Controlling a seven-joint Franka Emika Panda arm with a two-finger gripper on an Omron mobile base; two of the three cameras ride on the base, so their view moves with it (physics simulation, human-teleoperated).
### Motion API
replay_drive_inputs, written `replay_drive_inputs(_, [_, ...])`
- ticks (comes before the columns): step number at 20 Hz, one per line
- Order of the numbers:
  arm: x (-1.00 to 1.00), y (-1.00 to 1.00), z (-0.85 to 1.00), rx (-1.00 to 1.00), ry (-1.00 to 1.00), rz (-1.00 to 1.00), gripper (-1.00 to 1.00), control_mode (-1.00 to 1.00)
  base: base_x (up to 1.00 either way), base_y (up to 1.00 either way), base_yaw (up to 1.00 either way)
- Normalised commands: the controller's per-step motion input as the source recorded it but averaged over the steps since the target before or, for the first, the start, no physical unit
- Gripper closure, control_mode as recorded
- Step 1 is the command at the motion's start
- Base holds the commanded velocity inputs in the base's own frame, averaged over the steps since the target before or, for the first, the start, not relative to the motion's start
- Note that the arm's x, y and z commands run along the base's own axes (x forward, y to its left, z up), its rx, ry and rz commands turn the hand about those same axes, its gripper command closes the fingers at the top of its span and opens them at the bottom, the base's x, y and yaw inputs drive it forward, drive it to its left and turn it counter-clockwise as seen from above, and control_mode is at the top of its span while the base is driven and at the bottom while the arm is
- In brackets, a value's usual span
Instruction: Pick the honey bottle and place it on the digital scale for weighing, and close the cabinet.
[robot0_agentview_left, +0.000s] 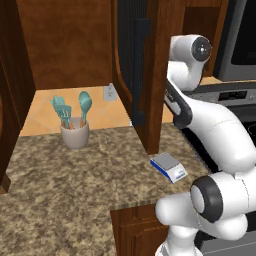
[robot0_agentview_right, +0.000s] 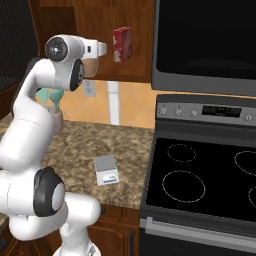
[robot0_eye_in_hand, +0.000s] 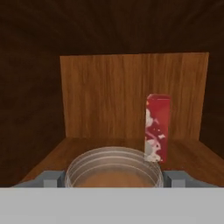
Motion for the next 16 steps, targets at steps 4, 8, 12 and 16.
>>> replay_drive_inputs(4, [-1.0, -0.11, 0.0, 0.0, 0.0, 0.0, 1.0, -1.0, 0.0, 0.0, 0.0])
replay_drive_inputs(8, [-1.0, -0.39, -0.04, 0.0, 0.03, 0.0, 1.0, -1.0, 0.0, 0.0, 0.0])
replay_drive_inputs(12, [-1.0, -0.59, -0.21, 0.0, 0.04, 0.04, 1.0, -1.0, 0.0, 0.0, 0.0])
replay_drive_inputs(16, [-1.0, -0.66, -0.46, 0.0, 0.06, 0.14, 1.0, -1.0, 0.0, 0.0, 0.0])
